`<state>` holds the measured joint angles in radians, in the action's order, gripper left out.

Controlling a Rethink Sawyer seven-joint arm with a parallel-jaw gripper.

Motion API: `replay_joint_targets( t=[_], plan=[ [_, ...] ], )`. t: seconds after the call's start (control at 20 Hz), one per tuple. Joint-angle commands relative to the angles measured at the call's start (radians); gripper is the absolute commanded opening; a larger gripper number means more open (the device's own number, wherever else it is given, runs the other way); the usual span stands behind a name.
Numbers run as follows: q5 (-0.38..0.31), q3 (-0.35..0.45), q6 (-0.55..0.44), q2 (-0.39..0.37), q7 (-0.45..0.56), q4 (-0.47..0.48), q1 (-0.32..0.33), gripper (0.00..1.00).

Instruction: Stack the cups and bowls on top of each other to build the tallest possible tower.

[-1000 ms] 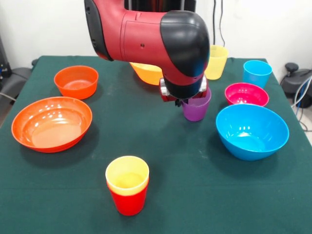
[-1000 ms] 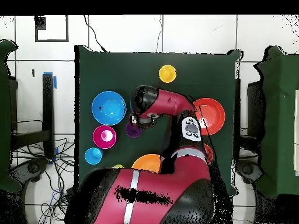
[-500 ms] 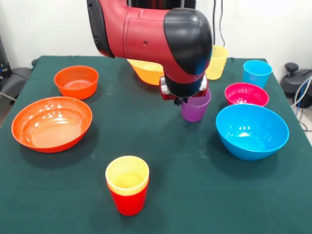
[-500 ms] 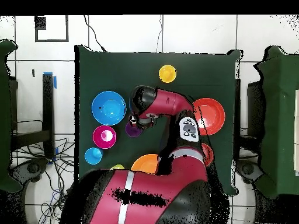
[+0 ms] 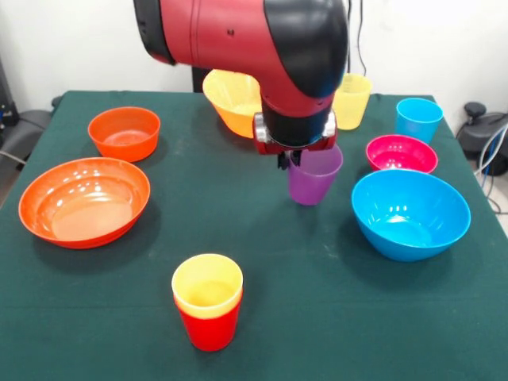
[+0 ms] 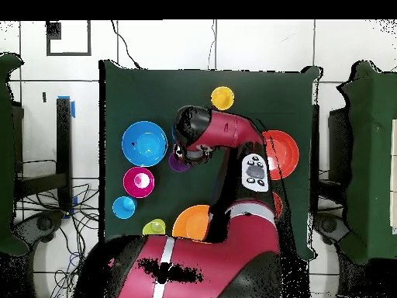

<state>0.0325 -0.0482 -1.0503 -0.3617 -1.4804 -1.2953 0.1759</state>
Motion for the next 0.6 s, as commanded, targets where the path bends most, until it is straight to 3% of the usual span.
replay_joint_targets(
  t=[0.05,0.6],
  plan=[
    [0.021,0.076,-0.048,-0.044,-0.081,0.091,0.034,0.0],
    [0.048,0.156,-0.077,-0.139,0.048,-0.009,0.118,0.0]
  ],
)
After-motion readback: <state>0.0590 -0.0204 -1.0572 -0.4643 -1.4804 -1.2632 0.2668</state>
